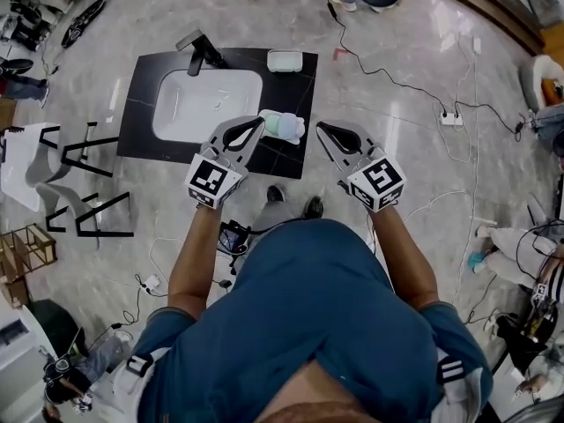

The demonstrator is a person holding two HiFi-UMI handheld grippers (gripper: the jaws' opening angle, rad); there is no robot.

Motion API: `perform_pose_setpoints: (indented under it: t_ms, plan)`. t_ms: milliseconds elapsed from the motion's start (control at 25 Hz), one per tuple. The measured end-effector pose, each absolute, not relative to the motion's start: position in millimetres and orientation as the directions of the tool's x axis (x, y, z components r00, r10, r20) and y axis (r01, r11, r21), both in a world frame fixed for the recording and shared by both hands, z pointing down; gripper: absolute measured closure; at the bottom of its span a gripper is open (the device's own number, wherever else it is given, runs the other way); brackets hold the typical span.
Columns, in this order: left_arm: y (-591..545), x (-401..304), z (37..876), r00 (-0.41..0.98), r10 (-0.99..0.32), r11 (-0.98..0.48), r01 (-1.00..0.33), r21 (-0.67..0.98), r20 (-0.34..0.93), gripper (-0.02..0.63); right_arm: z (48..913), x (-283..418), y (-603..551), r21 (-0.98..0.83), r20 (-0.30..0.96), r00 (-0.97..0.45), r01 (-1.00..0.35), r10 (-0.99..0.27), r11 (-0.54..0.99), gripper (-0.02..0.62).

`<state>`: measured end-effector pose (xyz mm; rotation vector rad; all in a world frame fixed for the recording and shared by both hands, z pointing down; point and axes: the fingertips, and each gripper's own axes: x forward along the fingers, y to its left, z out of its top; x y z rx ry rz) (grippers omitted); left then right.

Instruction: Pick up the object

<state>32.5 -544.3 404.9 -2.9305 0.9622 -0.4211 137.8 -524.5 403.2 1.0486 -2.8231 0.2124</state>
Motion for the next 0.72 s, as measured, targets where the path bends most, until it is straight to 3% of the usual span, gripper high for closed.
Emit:
perform_pose_setpoints:
  t_ms: [720]
  plan:
    - [-618,7,492,0.837,-0.398,-0.903,-0.43,0.0,0.376,0.6,471,101,-588,-0.165,0.166,-0.762,-0.647,-0.626,0.744,0.578]
